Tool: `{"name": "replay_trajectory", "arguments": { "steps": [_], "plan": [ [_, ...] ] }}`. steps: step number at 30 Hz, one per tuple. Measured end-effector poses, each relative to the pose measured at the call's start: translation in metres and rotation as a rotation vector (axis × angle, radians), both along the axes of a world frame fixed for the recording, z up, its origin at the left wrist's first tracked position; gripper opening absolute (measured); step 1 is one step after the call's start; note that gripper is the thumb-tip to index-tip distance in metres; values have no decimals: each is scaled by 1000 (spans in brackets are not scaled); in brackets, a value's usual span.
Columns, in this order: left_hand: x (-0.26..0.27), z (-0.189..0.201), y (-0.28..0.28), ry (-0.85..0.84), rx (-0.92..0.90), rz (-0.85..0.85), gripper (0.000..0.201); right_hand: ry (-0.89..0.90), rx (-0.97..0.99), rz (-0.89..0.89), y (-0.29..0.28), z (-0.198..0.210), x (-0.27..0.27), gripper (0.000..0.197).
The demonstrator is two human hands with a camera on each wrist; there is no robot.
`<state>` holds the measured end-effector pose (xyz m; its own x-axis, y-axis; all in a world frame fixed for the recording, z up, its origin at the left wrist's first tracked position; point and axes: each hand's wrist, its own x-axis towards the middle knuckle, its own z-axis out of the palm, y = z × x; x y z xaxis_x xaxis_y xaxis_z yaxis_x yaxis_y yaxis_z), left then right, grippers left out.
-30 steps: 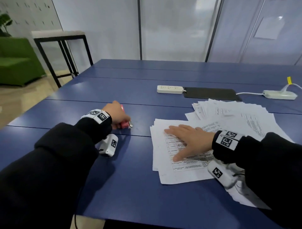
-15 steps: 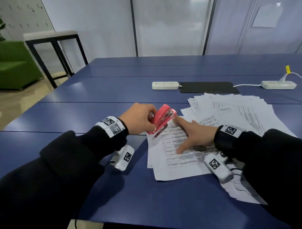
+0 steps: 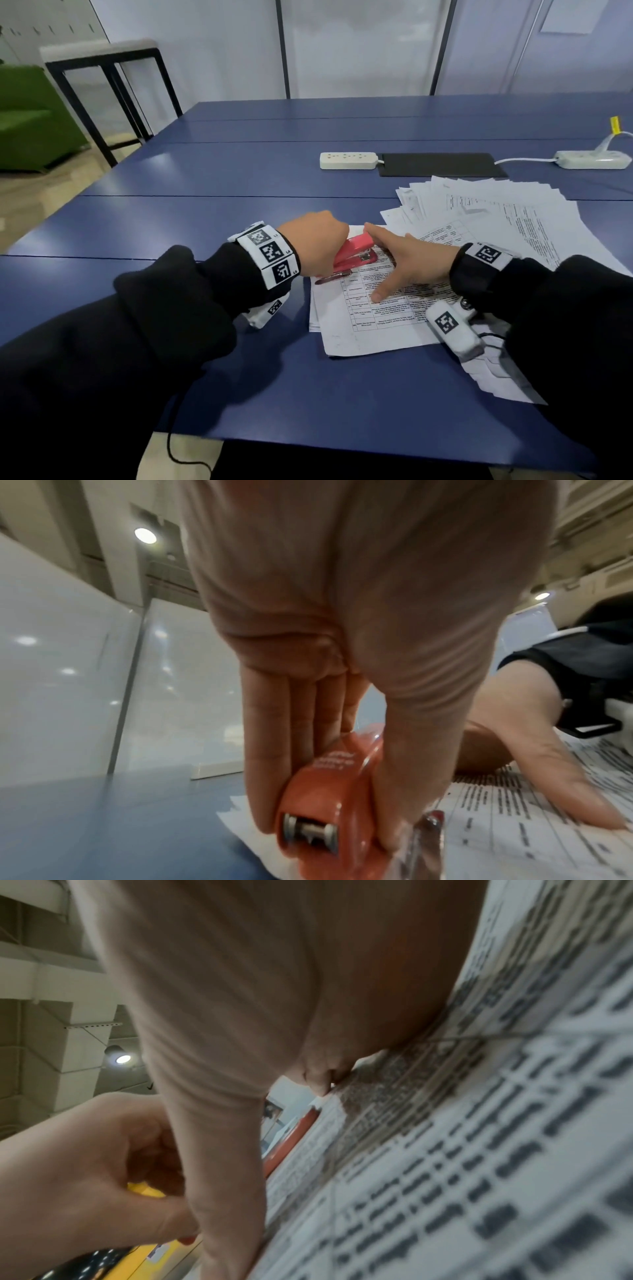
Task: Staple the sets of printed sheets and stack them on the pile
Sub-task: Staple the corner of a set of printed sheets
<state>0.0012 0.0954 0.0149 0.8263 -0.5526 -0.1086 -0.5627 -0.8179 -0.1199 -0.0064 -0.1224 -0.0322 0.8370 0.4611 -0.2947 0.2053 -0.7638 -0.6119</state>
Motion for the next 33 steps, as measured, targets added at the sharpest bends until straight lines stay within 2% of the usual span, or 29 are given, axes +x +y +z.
{"name": "replay_trajectory", "arguments": {
  "steps": [4, 9, 12, 16, 18, 22, 25, 28, 31, 33],
  "plan": [
    [-1, 5, 8, 41, 22, 58, 27, 7, -5, -3, 2, 2, -1, 156],
    [2, 6, 7, 63, -109, 148, 30, 3, 40, 7, 4, 4, -2, 137],
    [-1, 4, -2, 59, -162, 131, 31, 1, 84, -1, 3, 2, -2, 136],
    [-2, 1, -2, 22, -137, 42, 34, 11, 144, 26, 4, 1, -2, 115],
    [-3, 2, 1, 21, -127, -4, 34, 3, 124, 17, 5, 3, -4, 116],
    [0, 4, 12, 44, -24, -31, 31, 6, 5, -9, 3, 4, -3, 151],
    [0, 4, 26, 71, -30, 63, 31, 14, -27, -17, 1, 4, -2, 150],
    [-2, 4, 30, 89, -84, 121, 32, 15, -35, -3, 3, 7, 0, 158],
    [0, 3, 24, 73, -220, 144, 35, 5, 31, 4, 7, 5, 2, 136],
    [2, 2, 19, 75, -315, 150, 35, -2, 63, 8, 6, 3, 4, 129]
  ]
}}
